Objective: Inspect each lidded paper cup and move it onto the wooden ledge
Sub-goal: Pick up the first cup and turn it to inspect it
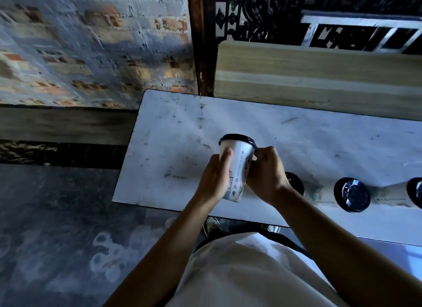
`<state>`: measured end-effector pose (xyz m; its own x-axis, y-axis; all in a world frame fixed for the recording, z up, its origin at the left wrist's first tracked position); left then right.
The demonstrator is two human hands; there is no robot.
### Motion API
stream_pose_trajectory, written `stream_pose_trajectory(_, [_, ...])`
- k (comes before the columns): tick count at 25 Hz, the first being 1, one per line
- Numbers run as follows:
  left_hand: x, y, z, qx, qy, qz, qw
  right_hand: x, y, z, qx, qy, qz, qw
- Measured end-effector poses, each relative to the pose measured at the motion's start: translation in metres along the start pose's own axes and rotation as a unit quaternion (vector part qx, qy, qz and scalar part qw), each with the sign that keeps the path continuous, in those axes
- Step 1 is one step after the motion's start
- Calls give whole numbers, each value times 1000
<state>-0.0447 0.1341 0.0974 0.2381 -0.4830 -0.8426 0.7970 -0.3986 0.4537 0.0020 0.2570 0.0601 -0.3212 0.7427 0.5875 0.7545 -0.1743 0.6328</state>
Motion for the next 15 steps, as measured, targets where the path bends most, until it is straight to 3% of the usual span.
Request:
stream_pose_trajectory(4, [13,6,-8,16,110,68,992,-12,13,2,-13,37,9,999])
stream_pose_trajectory(7, [17,9,-5,13,83,83,993,-13,24,7,-26,81,22,996])
stream_pose_trajectory(12, [2,16,7,-1,-19,18,1000,-9,37,6,-13,124,20,992])
stream_pose_trajectory(15, [4,16,16,-37,12,-37,999,-7,43,4,-15,134,32,990])
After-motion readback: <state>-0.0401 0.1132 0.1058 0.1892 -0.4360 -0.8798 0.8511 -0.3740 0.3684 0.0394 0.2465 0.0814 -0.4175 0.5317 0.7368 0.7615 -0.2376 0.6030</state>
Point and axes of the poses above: each hand's wrist, its own y-axis away from the middle knuckle, its own z-axis out of the back of the hand, x = y × z, the point moved 7 cm from there along -y, towards the middle knuckle, and after that the axes turned 2 degrees about -z, right-handed, at the moved point
